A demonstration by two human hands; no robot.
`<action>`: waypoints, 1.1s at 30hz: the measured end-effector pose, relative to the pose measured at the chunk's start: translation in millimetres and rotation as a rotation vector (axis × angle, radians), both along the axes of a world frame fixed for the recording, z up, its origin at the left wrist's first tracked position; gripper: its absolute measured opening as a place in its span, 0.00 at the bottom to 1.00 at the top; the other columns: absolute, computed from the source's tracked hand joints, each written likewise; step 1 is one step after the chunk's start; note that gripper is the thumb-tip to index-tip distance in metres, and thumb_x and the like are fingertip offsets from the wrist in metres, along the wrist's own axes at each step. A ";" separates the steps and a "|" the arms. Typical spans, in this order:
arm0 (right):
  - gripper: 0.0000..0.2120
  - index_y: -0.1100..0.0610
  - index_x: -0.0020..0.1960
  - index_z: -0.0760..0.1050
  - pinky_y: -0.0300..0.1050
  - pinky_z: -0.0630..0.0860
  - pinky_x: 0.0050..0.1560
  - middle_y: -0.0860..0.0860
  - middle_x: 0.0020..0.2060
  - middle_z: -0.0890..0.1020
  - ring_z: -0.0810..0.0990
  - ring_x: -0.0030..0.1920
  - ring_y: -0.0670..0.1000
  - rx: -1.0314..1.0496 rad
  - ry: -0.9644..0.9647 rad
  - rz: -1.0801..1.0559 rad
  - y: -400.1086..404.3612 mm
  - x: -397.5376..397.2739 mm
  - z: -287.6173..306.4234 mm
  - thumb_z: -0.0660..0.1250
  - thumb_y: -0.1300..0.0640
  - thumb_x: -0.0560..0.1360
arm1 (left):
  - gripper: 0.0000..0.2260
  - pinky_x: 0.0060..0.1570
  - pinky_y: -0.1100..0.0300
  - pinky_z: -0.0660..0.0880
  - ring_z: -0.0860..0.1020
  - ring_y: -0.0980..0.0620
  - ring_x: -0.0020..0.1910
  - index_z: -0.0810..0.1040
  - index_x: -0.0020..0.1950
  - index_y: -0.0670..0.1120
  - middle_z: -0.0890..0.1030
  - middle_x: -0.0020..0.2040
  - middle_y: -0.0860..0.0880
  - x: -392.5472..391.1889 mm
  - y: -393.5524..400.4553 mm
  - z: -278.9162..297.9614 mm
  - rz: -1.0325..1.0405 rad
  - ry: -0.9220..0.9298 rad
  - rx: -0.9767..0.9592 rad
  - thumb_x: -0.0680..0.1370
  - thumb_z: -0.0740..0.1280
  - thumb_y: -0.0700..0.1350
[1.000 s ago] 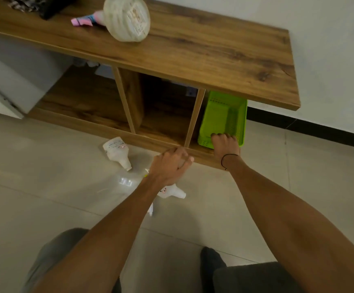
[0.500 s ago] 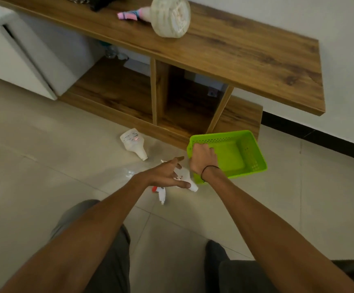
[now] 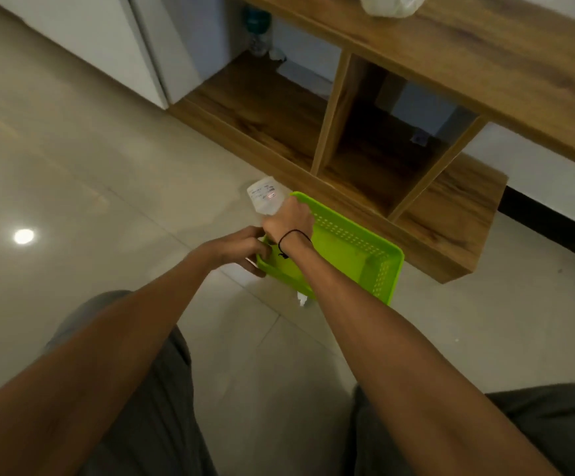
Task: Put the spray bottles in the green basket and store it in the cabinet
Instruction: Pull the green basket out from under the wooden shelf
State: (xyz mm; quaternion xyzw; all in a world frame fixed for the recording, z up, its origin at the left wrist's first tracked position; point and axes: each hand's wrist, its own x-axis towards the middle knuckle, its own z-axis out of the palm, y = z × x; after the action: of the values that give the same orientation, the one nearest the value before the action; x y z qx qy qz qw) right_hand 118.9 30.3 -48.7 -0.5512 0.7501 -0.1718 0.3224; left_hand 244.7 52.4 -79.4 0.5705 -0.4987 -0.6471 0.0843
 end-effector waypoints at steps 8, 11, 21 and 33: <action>0.09 0.59 0.33 0.73 0.41 0.78 0.23 0.53 0.29 0.82 0.84 0.23 0.54 0.247 -0.312 0.005 -0.4 91.5 -28.7 0.67 0.60 0.71 | 0.25 0.53 0.41 0.87 0.83 0.42 0.54 0.82 0.60 0.49 0.81 0.54 0.44 103.3 36.2 -7.9 0.141 -0.146 -0.022 0.66 0.63 0.36; 0.07 0.60 0.35 0.74 0.43 0.79 0.25 0.54 0.33 0.84 0.83 0.22 0.54 0.296 -0.345 0.017 1.7 116.6 -37.4 0.67 0.61 0.71 | 0.25 0.52 0.40 0.87 0.83 0.43 0.49 0.84 0.54 0.53 0.82 0.50 0.45 126.2 48.0 -10.7 0.200 -0.176 -0.022 0.62 0.61 0.37; 0.08 0.62 0.35 0.75 0.46 0.84 0.28 0.57 0.29 0.82 0.81 0.19 0.53 0.367 -0.389 0.068 0.8 163.8 -87.8 0.68 0.65 0.72 | 0.22 0.38 0.52 0.87 0.81 0.41 0.46 0.85 0.59 0.43 0.80 0.45 0.42 160.2 62.7 -48.3 0.331 -0.337 -0.043 0.75 0.59 0.27; 0.13 0.62 0.37 0.75 0.37 0.71 0.17 0.55 0.31 0.80 0.80 0.18 0.53 0.435 -0.435 0.075 -10.0 163.3 -126.9 0.66 0.57 0.78 | 0.17 0.56 0.42 0.86 0.84 0.44 0.50 0.84 0.66 0.38 0.86 0.55 0.36 164.7 60.7 -86.5 0.521 -0.424 -0.114 0.79 0.66 0.33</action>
State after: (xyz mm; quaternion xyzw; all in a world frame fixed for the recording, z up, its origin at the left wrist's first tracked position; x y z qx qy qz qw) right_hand 282.2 20.3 -175.5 -0.4468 0.6620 -0.1090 0.5918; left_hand 409.4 113.1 -165.9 0.7951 -0.3778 -0.4417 0.1730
